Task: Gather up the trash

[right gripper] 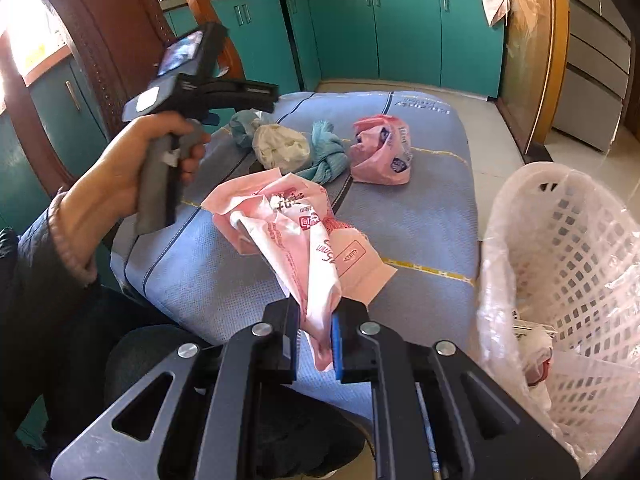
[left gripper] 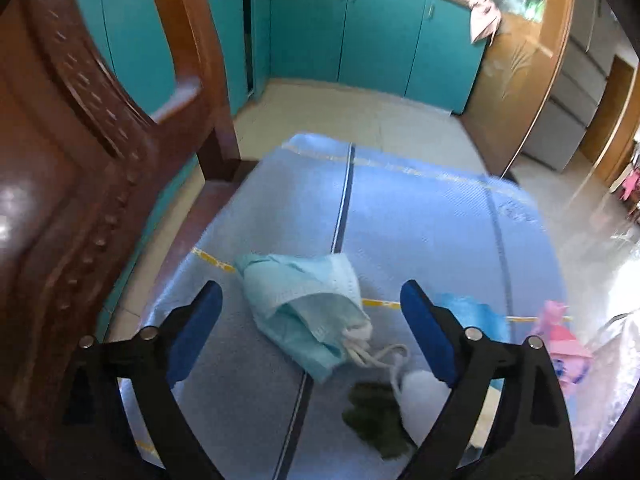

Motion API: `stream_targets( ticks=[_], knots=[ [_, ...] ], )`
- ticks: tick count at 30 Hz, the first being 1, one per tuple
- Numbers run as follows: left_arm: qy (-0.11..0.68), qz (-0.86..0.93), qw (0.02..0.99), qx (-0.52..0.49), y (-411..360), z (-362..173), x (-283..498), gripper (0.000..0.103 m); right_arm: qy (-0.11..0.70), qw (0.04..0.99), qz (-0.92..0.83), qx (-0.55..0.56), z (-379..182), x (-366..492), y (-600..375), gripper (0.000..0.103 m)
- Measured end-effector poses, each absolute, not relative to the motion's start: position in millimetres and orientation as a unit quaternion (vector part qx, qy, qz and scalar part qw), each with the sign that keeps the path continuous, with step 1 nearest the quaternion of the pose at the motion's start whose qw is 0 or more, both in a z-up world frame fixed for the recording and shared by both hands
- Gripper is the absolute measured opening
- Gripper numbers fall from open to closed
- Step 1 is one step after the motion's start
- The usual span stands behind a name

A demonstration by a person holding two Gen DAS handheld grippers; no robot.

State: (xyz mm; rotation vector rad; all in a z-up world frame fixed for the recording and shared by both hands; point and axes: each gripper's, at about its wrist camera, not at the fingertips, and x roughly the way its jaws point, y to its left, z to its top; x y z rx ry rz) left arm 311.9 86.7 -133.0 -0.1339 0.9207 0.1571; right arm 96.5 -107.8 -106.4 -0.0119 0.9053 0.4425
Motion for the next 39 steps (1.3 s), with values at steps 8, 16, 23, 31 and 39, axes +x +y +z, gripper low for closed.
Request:
stream_targets(
  ticks=[8, 16, 23, 31, 39],
  knots=[
    [0.486, 0.063, 0.87, -0.045, 94.0, -159.2, 320.7, 0.029, 0.438, 0.876, 0.202, -0.011, -116.4, 108.3, -92.2, 0.013],
    [0.41, 0.013, 0.91, -0.058, 94.9, -111.5, 258.1, 0.022, 0.426, 0.887, 0.178, -0.009, -113.5, 101.7, -94.0, 0.013],
    [0.344, -0.067, 0.936, -0.04, 70.4, -91.0, 165.9, 0.022, 0.417, 0.898, 0.14, -0.01, -109.4, 95.8, -104.4, 0.013],
    [0.379, -0.094, 0.92, 0.016, 50.2, -110.0, 149.2, 0.024, 0.437, 0.891, 0.121, 0.01, -135.1, 109.1, -98.7, 0.014],
    [0.432, -0.08, 0.898, -0.01, 67.1, -127.9, 160.5, 0.041, 0.411, 0.895, 0.174, 0.001, -118.3, 98.8, -87.8, 0.085]
  ],
)
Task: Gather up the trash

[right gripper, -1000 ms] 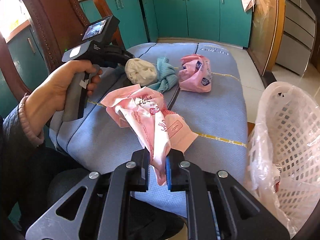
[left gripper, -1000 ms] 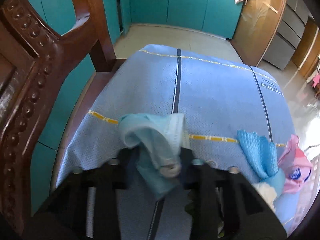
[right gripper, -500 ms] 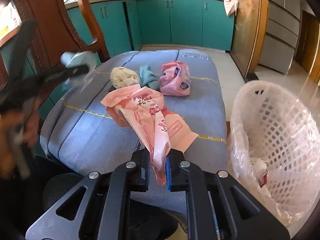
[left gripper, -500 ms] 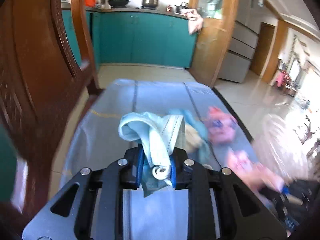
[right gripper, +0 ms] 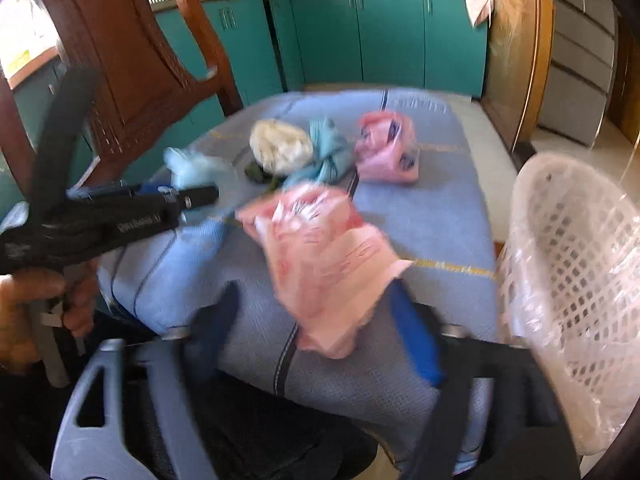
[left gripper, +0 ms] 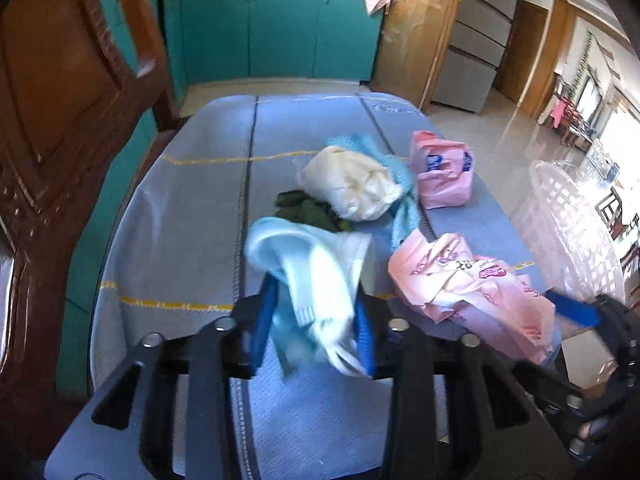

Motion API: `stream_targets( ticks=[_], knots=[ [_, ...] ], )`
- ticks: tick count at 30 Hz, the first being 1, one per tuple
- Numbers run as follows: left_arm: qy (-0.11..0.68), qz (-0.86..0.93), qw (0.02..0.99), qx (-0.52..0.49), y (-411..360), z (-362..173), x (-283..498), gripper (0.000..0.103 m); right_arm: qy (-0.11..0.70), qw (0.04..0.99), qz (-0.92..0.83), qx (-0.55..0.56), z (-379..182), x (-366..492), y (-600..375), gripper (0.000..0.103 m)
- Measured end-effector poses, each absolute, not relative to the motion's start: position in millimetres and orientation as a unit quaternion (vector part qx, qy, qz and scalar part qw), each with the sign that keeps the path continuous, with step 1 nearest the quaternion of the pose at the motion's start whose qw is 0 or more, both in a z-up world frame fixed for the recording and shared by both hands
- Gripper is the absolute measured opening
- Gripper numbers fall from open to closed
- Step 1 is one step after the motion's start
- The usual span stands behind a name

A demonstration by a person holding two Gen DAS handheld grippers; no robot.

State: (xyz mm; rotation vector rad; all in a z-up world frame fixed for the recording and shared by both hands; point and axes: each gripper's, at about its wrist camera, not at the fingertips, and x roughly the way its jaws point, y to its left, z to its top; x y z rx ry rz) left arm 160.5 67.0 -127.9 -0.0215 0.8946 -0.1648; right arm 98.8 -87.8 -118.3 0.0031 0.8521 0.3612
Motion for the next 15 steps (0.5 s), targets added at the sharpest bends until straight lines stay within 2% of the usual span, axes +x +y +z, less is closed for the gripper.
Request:
stream_targets(
  ticks=[2, 11, 13, 15],
  knots=[
    [0.44, -0.074, 0.894, -0.023, 75.4, -130.4, 161.3, 0.053, 0.4, 0.9, 0.175, 0.002, -112.3, 101.9, -89.6, 0.088],
    [0.453, -0.077, 0.885, -0.079, 99.3, -132.3, 162.0, 0.073, 0.461, 0.867, 0.186, 0.032, -140.3, 147.7, -90.7, 0.088],
    [0.453, -0.077, 0.884, -0.088, 102.9, -132.2, 162.7, 0.077, 0.473, 0.86, 0.187, 0.036, -148.3, 151.7, -88.5, 0.07],
    [0.453, -0.079, 0.883, -0.099, 105.8, -132.0, 163.7, 0.08, 0.474, 0.86, 0.184, 0.035, -152.5, 151.6, -87.3, 0.06]
  ],
)
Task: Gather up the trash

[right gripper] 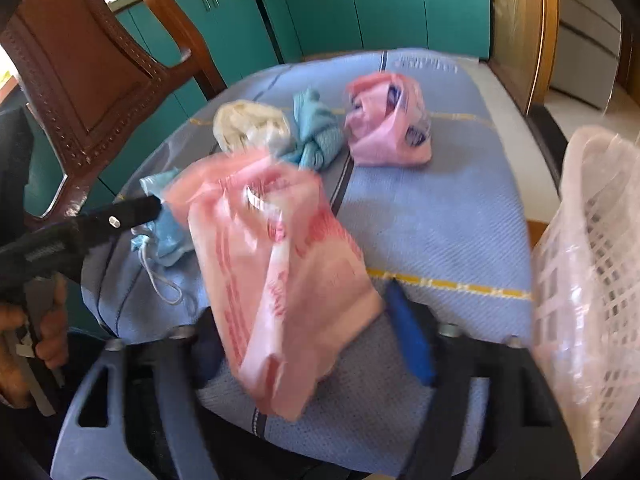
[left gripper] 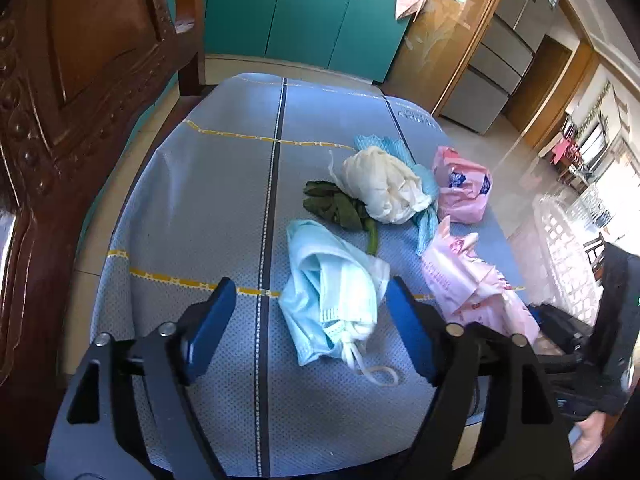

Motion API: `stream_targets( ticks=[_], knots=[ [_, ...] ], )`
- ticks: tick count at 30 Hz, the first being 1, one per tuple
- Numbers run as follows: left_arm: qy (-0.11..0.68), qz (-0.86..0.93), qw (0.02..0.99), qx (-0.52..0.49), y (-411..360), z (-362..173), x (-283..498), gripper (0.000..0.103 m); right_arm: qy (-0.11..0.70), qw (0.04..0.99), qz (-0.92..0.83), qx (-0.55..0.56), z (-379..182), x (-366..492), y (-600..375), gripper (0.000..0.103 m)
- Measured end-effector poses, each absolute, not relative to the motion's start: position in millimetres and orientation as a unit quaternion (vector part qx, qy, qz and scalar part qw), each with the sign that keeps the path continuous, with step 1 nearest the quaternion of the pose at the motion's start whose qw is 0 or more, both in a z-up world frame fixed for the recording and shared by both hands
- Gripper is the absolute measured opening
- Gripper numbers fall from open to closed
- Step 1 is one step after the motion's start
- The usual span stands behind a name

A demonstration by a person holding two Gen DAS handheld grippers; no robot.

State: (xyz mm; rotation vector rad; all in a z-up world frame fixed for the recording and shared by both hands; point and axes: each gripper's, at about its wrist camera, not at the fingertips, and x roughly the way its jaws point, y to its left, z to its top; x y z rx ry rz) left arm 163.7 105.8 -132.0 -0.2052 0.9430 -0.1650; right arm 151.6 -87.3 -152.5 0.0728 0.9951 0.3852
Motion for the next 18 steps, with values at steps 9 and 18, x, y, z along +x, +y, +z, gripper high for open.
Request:
stream_targets(
  ticks=[9, 18],
  knots=[
    [0.469, -0.081, 0.876, -0.083, 91.0, -139.0, 173.3, 0.085, 0.459, 0.874, 0.16, 0.006, -147.6, 139.0, -81.5, 0.041],
    [0.476, -0.091, 0.874, -0.031, 71.2, -149.2, 177.9, 0.028, 0.419, 0.9, 0.111, -0.042, -123.0, 124.3, -80.4, 0.04]
  ],
)
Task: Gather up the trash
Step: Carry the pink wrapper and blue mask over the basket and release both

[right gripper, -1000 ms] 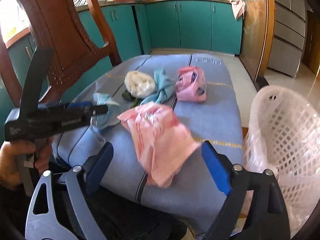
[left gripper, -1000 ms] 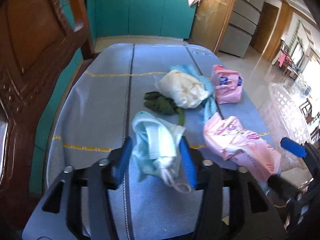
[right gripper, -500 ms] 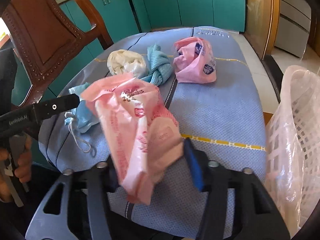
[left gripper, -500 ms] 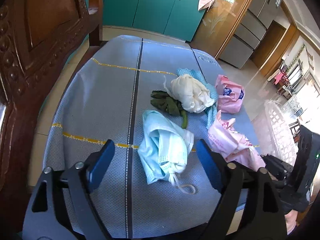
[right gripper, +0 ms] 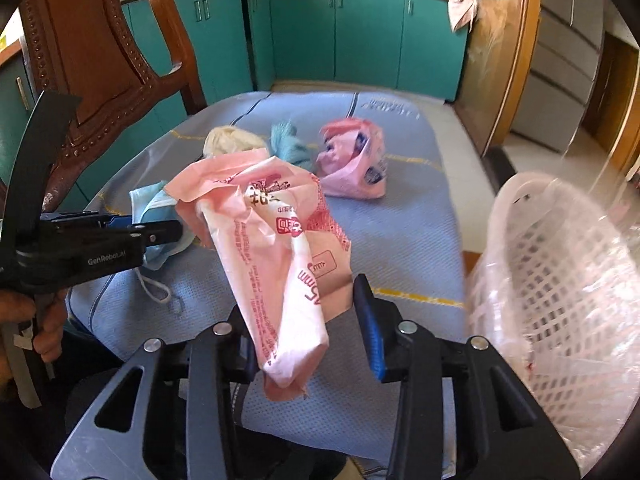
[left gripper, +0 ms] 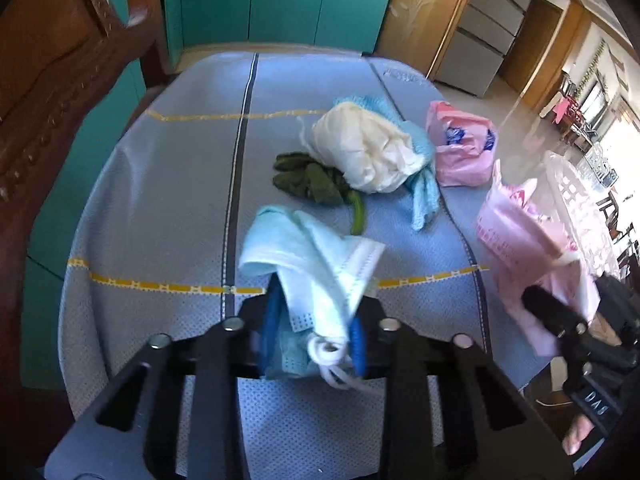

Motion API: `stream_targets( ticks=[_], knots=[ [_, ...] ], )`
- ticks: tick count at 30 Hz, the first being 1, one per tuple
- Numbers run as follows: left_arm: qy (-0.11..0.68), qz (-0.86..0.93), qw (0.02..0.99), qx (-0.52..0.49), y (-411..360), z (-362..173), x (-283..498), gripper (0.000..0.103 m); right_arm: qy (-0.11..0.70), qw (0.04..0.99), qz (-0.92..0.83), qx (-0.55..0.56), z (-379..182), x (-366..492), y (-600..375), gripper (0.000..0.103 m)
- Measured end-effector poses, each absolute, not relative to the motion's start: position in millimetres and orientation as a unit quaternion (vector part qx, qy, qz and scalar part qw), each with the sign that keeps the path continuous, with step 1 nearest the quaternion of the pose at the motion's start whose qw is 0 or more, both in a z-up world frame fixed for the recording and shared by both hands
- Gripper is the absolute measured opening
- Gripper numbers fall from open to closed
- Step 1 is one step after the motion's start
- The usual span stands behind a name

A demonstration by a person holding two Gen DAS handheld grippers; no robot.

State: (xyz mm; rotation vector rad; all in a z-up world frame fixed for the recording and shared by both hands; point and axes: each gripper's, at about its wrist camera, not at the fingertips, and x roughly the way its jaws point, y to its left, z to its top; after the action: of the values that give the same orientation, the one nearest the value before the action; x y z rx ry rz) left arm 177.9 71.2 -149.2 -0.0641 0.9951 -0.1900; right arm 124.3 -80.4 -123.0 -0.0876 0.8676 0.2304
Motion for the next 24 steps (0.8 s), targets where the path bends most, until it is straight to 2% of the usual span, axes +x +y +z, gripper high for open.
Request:
stream_targets(
  ticks=[15, 24],
  knots=[
    [0.283, -0.106, 0.952, -0.036, 66.3, -67.8, 119.2, 0.025, 0.363, 0.929, 0.053, -0.041, -77.3, 102.3, -116.0, 0.041],
    [0.266, -0.124, 0.956, 0.018, 1.1, -39.6, 99.2, 0.025, 0.344, 0.939, -0.014, -0.006, -61.2, 89.5, -185.1, 0.041]
  ],
)
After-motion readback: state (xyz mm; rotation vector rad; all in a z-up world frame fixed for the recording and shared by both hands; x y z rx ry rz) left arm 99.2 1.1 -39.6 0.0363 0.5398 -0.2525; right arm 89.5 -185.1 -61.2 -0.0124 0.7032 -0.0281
